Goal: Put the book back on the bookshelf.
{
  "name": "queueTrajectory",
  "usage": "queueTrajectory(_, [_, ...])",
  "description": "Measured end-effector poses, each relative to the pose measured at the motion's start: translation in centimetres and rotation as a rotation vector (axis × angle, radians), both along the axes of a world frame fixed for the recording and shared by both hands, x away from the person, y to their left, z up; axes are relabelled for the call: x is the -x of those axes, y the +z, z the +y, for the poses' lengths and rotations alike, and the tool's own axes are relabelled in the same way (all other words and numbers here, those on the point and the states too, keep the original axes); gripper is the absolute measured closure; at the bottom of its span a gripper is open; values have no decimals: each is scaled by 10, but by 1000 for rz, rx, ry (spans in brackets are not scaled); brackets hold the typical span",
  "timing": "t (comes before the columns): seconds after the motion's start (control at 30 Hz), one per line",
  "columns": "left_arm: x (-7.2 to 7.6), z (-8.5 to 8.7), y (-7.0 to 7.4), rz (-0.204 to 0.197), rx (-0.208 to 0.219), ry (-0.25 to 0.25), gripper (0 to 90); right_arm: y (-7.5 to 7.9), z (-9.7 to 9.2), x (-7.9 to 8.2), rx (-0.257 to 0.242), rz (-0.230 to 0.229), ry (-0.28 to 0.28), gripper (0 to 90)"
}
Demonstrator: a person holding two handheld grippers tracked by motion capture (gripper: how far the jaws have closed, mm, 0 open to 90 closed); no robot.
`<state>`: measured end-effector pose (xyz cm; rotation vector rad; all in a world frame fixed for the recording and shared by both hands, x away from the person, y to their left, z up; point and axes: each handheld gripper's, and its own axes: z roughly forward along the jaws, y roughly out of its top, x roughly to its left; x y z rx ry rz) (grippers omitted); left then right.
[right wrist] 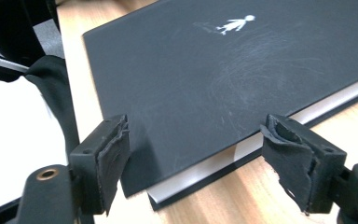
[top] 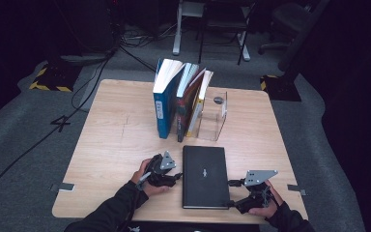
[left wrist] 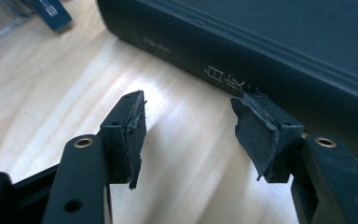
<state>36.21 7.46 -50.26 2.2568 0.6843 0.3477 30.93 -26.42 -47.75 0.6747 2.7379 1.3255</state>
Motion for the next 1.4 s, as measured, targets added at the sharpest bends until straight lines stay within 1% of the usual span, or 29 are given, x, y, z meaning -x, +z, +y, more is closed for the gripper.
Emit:
queueTrajectory(0.07, [-6, -1, 0, 7, 3, 5, 429, 0, 1, 3, 5, -4, 11, 241])
queueTrajectory(0.1, [-6, -1, 0, 7, 3, 5, 429, 0, 1, 3, 5, -4, 11, 241])
queueTrajectory(0.17, [-13, -5, 0, -7, -2, 9, 430, 1, 3, 6, 13, -16, 21, 241])
queueTrajectory(0.2, [-18, -6, 0, 5, 1, 9, 430, 2, 4, 8, 17, -22, 23, 243])
queueTrajectory(0.3, [-28, -7, 0, -2, -2, -6, 430, 2, 10, 13, 16, -73, 18, 251])
queueTrajectory(0.33, [-28, -7, 0, -2, -2, -6, 429, 2, 10, 13, 16, -73, 18, 251])
queueTrajectory(0.37, [-35, -8, 0, 24, 9, 4, 429, 2, 12, 15, 14, -82, 14, 252])
queueTrajectory(0.4, [-39, -8, 0, 38, 17, 12, 424, 2, 14, 16, 14, -92, 12, 252])
queueTrajectory(0.43, [-41, -8, 0, 40, 15, 9, 414, 2, 15, 17, 12, -98, 10, 251])
queueTrajectory(0.5, [-41, -8, 0, 39, 13, 11, 399, 2, 15, 17, 13, -100, 15, 261])
queueTrajectory(0.57, [-39, -6, 0, 35, 11, 1, 381, 2, 13, 16, 14, -105, 19, 301])
queueTrajectory(0.6, [-39, -4, 0, 47, 13, 0, 364, 3, 11, 16, 17, -115, 31, 299])
queueTrajectory(0.63, [-38, -2, 0, 60, 17, 3, 348, 4, 9, 16, 28, -138, 42, 301])
queueTrajectory(0.67, [-37, 1, 0, 62, 16, 5, 331, 5, 6, 16, 52, -167, 41, 301])
queueTrajectory(0.7, [-34, 5, 0, 60, 14, 9, 325, 5, 3, 15, 64, -185, 33, 301])
queueTrajectory(0.8, [-22, 15, -1, 62, 14, 9, 308, 2, -6, 10, 68, -173, -26, 298])
queueTrajectory(0.83, [-22, 15, -1, 62, 14, 9, 294, 2, -6, 10, 68, -173, -26, 298])
queueTrajectory(0.87, [-18, 18, -1, 66, 16, 8, 277, -1, -7, 8, 105, -195, -53, 289])
queueTrajectory(0.9, [-10, 24, -1, 74, 20, -9, 262, -2, -5, 8, 122, -200, -68, 280])
queueTrajectory(0.93, [-10, 24, -1, 74, 20, -9, 247, -2, -5, 8, 122, -200, -68, 280])
queueTrajectory(1.0, [2, 29, -1, 63, 6, -16, 245, -5, -3, 7, 133, -195, -77, 271])
queueTrajectory(1.03, [9, 34, -1, 62, 5, -34, 245, -7, -1, 6, 146, -197, -80, 261])
queueTrajectory(1.07, [15, 37, -1, 62, 3, -53, 246, -8, 0, 6, 148, -193, -76, 260])
queueTrajectory(1.1, [20, 40, -1, 62, 2, -62, 246, -10, 2, 6, 152, -189, -76, 258])
queueTrajectory(1.13, [20, 40, -1, 62, 2, -62, 246, -11, 3, 6, 157, -191, -77, 253])
queueTrajectory(1.17, [29, 47, -2, 63, 4, -78, 245, -12, 5, 6, 156, -190, -75, 247])
queueTrajectory(1.2, [32, 50, -1, 63, 1, -81, 244, -13, 6, 6, 157, -188, -71, 243])
queueTrajectory(1.27, [37, 54, -2, 63, 2, -79, 245, -13, 9, 7, 158, -187, -66, 237])
queueTrajectory(1.4, [43, 54, -2, 60, 6, -44, 267, -15, 13, 7, 160, -197, -67, 218])
